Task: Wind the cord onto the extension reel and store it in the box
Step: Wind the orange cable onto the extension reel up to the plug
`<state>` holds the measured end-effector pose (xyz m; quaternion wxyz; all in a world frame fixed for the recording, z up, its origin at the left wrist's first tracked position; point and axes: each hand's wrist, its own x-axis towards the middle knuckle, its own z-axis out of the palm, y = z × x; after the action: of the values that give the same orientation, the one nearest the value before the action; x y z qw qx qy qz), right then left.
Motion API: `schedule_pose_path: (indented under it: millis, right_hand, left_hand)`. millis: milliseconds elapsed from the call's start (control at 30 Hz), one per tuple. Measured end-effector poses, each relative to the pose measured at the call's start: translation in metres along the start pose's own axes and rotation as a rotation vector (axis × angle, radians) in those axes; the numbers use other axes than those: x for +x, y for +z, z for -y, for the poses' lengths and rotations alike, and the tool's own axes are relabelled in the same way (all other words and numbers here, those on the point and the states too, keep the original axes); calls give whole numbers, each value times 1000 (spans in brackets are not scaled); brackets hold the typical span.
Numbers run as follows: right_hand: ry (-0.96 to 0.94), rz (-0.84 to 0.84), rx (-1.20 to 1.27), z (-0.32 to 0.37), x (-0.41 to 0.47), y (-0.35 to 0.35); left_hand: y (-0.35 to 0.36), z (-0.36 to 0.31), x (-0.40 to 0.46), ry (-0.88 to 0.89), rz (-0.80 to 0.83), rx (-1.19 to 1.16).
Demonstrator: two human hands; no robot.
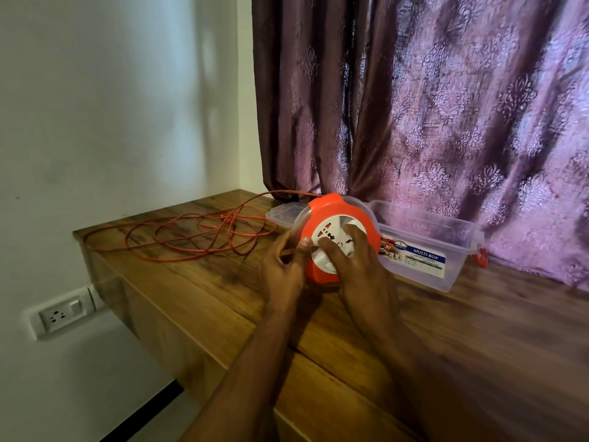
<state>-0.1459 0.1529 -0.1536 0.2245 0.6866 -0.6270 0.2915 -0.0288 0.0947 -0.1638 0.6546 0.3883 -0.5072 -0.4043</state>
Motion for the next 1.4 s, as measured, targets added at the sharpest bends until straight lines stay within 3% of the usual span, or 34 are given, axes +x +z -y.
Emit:
schedule_pose_path:
  millis: [233, 633, 933, 1133, 1400]
  right_hand:
    - [-20, 118, -7, 0, 2, -5]
    - [24, 90, -37, -2, 2, 1]
    - [222, -14, -28, -4, 1, 3]
    - [377, -66, 194, 1, 3, 3]
    - [60, -69, -22, 2, -3, 2]
  left_hand:
    - [0, -2, -2, -20, 5, 6]
    - [-1, -4, -1, 17, 0, 29]
    - [1, -6, -5, 81, -3, 37]
    - [0, -2, -3, 121, -5, 88]
    - [-2, 1, 0, 70, -84, -31]
